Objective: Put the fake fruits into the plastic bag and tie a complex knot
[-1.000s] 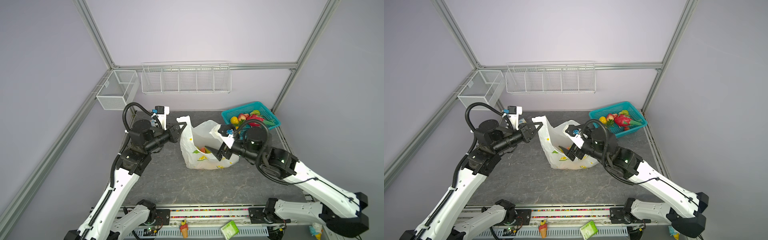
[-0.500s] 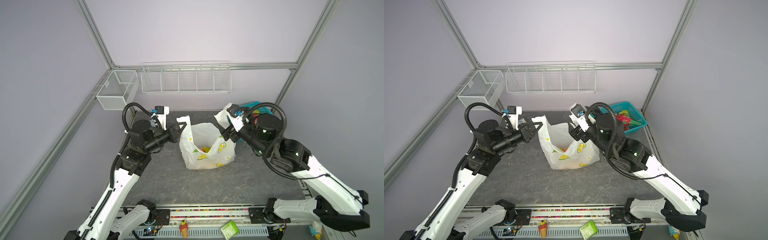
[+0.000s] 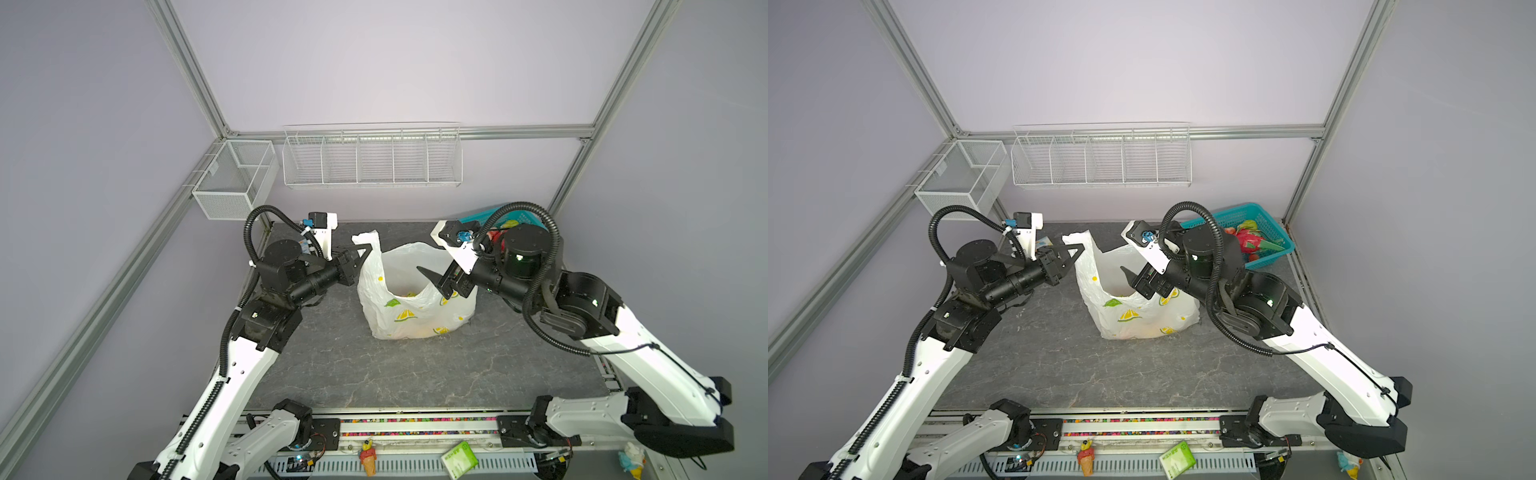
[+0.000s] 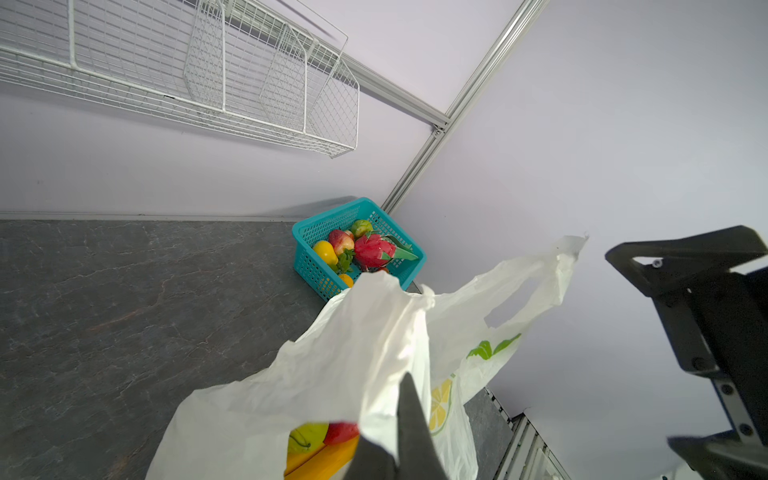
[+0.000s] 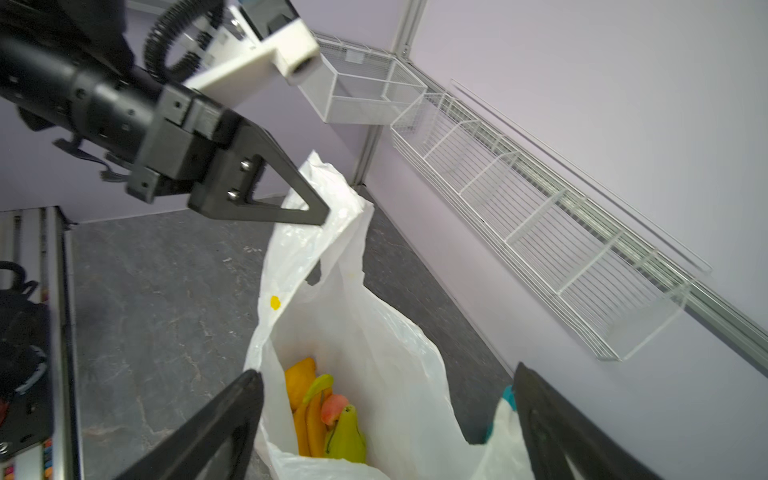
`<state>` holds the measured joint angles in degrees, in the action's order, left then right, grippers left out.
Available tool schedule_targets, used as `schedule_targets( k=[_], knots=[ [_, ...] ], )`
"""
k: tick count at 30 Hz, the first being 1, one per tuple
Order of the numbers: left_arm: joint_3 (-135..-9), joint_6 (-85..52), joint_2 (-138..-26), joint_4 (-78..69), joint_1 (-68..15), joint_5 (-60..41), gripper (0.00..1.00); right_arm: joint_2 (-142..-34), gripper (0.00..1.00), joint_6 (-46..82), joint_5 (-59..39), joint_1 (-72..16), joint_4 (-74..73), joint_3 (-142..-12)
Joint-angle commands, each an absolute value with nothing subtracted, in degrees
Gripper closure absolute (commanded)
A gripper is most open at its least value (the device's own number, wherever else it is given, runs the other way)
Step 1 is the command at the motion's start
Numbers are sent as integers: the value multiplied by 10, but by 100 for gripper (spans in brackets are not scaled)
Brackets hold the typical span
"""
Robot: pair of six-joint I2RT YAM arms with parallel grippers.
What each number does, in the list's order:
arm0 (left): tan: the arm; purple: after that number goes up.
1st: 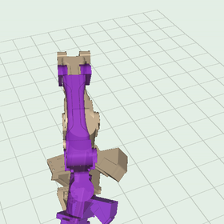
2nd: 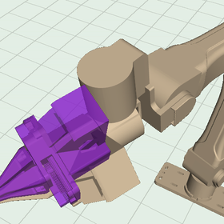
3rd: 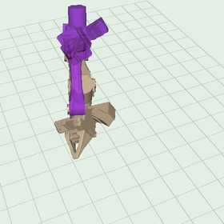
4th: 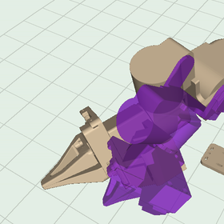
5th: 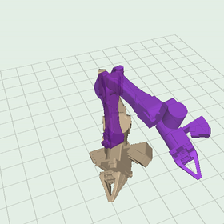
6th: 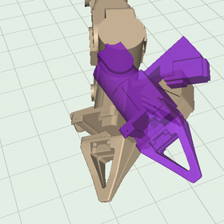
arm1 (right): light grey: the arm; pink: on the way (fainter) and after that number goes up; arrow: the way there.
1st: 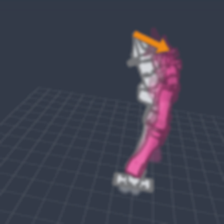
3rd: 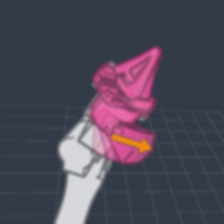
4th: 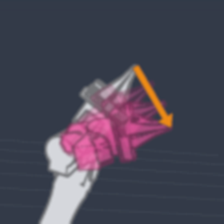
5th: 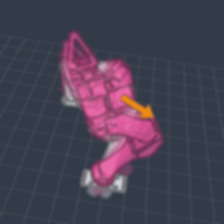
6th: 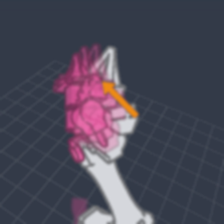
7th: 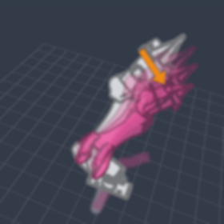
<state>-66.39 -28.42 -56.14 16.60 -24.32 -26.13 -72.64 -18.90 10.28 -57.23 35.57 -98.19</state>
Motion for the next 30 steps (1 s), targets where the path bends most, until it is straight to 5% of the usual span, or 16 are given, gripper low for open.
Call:
schedule_targets(
  k=[1,13,18,28,30],
  knots=[
    [-676,-283,-554,171,-239,-253,100,-752,4,-195,20,-577,357,-1013],
    [-685,-296,-542,171,-240,-251,100,-829,8,-71,-209,-495,192,-889],
    [-681,-295,-535,169,-239,-253,100,-869,2,-45,-248,-494,133,-874],
    [-673,-272,-532,171,-240,-231,98,-846,83,-3,-253,-482,-4,-758],
    [-668,-261,-528,165,-239,-223,89,-846,89,7,-259,-478,-21,-749]
  ],
)
